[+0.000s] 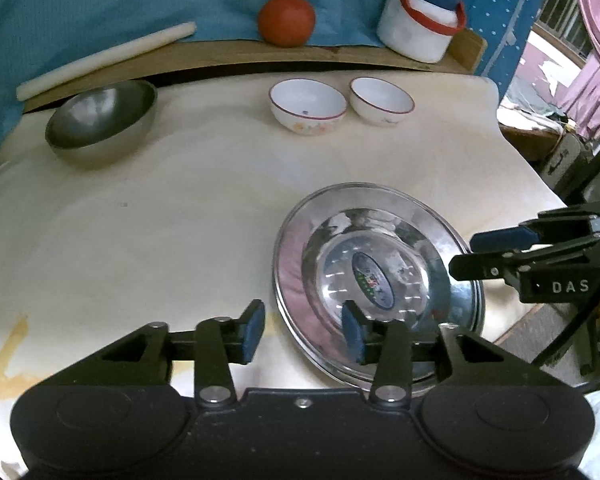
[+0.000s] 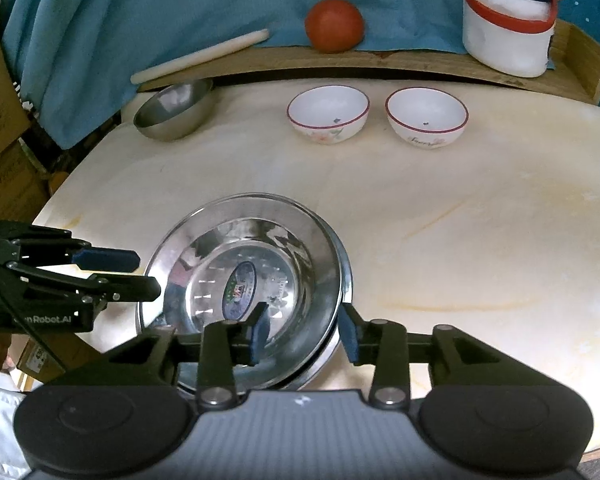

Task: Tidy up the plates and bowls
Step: 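Lower the logo plate onto the large plate and open both grippers, then move the left gripper to the steel bowl rim while the right gripper approaches it, then close the left and right grippers on the steel bowl rim, then lift the steel bowl with both grippers and carry it over the stacked plates, then lower the steel bowl onto the stacked plates and open both grippers, then move the left gripper to a red-rimmed white bowl while the right gripper approaches it, then close the left and right grippers on the white bowl rim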

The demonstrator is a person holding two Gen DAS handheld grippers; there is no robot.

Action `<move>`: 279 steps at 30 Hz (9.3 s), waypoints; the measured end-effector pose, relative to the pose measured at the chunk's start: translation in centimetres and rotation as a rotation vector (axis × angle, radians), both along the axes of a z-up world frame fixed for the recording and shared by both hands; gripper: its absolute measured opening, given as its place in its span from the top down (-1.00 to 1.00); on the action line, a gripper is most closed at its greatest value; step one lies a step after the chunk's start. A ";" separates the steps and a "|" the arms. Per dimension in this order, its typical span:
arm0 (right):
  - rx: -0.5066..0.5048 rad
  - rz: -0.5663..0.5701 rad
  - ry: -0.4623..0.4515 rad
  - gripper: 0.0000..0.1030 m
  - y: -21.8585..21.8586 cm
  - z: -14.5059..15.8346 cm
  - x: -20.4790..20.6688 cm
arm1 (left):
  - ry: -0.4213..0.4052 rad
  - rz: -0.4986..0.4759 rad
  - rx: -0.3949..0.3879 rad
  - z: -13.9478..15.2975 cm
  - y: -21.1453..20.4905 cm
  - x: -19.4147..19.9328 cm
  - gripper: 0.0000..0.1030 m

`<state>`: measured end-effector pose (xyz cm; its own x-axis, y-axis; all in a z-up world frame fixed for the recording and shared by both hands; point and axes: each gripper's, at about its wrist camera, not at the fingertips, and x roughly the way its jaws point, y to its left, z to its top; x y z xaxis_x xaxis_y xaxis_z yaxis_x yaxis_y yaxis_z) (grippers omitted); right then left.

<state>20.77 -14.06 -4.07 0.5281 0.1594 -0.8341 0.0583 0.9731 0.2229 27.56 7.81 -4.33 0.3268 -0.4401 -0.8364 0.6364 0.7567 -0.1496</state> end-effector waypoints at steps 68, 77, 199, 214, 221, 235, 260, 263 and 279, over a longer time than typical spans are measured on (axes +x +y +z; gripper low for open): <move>0.040 0.184 -0.117 0.21 10.6 -2.7 28.7 | -0.058 0.615 -0.129 -3.2 9.7 21.6 0.15; 0.047 0.187 -0.104 0.49 10.7 -3.0 28.2 | -0.054 0.598 -0.155 -2.8 9.8 21.0 0.63; 0.085 -0.036 -0.067 -0.99 -17.3 0.3 3.0 | 0.036 0.380 -0.048 0.2 -12.6 4.4 -0.98; 0.006 0.083 -0.135 -0.99 -12.0 0.6 7.6 | 0.078 0.546 -0.120 -1.4 -7.2 10.5 -0.98; -0.105 0.129 -0.169 -0.99 -9.9 1.5 13.3 | 0.097 0.502 -0.135 -3.0 -7.2 12.6 -0.98; -0.093 0.270 -0.052 -0.42 -7.4 -1.1 23.2 | 0.099 0.467 -0.217 -4.8 -7.9 13.2 -0.88; -0.185 0.318 0.044 0.72 -4.8 -3.7 24.6 | 0.158 0.411 -0.329 -5.0 -8.0 13.9 0.60; -0.171 0.307 0.038 0.78 -5.0 -3.5 24.3 | 0.160 0.419 -0.317 -4.9 -7.9 14.0 0.65; -0.091 0.287 -0.048 0.84 -6.5 0.7 19.9 | 0.078 0.436 -0.311 -0.7 -6.7 11.4 0.74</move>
<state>40.65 -20.58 -3.37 0.5115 0.2335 -0.8269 -0.2306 0.9644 0.1297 38.93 1.07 -5.07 0.4766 -0.5082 -0.7173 0.2517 0.8607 -0.4426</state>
